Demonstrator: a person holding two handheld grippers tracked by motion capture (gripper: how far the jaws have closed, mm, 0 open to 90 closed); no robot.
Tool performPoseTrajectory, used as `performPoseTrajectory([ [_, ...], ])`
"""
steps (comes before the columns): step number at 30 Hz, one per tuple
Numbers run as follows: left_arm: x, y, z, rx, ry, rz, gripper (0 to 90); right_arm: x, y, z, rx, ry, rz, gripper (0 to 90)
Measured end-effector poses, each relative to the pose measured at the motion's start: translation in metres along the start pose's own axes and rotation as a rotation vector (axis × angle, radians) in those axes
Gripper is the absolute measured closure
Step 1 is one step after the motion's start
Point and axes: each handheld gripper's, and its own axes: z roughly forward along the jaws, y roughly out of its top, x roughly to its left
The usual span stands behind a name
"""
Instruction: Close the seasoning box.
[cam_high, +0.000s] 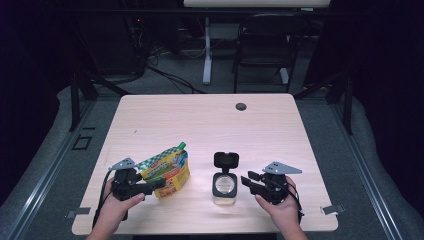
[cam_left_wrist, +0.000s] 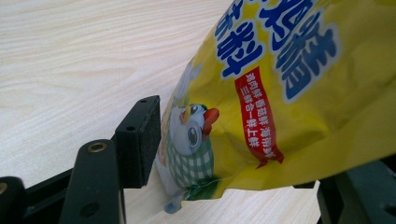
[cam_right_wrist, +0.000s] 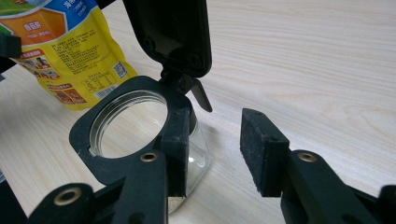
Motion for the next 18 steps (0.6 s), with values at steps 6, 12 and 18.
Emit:
performPoseTrajectory([
  [6,0.002,-0.0028,0.0004,0.002,-0.007,-0.007,37.8,0.0,-0.0001,0.0002,-0.001,0.001,0.001,62.9],
  [12,0.0028,-0.0058,0.0011,0.001,-0.008,-0.008,37.4,0.0001,-0.0002,0.0001,-0.005,0.0,0.003,62.8],
  [18,0.0036,-0.0077,0.0027,0.02,-0.013,-0.003,37.4,0.0009,0.0003,-0.0005,-0.007,-0.001,0.002,62.7],
])
